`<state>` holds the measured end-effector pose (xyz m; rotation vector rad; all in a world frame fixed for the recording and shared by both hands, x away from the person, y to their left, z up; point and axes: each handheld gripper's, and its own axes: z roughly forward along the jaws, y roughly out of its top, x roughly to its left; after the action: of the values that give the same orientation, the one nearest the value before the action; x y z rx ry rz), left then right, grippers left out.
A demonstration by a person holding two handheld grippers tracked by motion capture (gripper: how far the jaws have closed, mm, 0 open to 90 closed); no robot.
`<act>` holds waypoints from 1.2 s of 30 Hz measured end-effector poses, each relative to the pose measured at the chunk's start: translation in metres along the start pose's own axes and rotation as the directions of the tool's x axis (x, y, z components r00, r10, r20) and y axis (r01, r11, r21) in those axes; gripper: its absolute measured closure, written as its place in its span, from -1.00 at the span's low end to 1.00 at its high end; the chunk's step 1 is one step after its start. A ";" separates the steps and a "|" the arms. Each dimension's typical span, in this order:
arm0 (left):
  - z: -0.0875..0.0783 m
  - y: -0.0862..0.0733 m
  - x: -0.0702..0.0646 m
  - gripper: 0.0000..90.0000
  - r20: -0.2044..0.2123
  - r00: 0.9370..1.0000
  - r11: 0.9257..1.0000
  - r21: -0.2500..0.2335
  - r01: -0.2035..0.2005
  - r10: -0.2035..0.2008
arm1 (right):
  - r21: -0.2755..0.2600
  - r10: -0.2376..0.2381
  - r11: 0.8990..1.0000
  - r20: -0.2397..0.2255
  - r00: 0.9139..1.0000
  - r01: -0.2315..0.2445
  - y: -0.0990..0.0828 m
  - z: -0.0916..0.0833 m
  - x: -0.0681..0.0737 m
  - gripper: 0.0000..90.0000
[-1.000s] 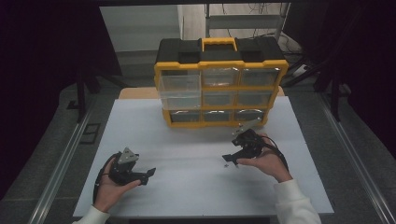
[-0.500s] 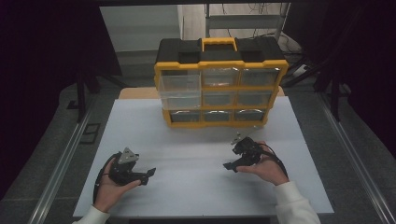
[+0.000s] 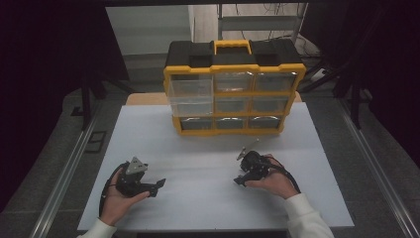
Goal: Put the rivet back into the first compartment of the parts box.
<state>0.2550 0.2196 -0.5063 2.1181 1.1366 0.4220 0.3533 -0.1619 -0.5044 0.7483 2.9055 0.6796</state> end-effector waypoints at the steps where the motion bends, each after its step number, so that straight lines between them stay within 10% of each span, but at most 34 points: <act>1: 0.000 0.000 0.000 -0.67 0.000 1.000 1.000 0.000 0.000 0.000 | 0.002 -0.002 1.000 0.007 1.000 0.002 0.000 0.001 0.000 0.03; 14: 0.002 0.000 -0.002 -0.67 0.002 1.000 1.000 0.008 -0.012 0.012 | 0.025 -0.017 1.000 0.055 0.998 0.015 0.007 0.002 0.007 0.82; 23: 0.001 0.000 -0.002 -0.67 -0.002 1.000 1.000 -0.003 -0.006 0.006 | 0.021 0.004 1.000 0.041 0.999 -0.005 0.007 0.000 0.003 0.84; 36: -0.001 0.001 -0.001 -0.67 -0.002 1.000 1.000 -0.010 -0.005 0.005 | -0.127 0.054 0.990 0.005 0.999 -0.053 0.010 -0.041 -0.006 0.84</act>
<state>0.2542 0.2192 -0.5047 2.1128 1.1288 0.4306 0.3565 -0.1730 -0.4633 0.8140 2.8117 0.8555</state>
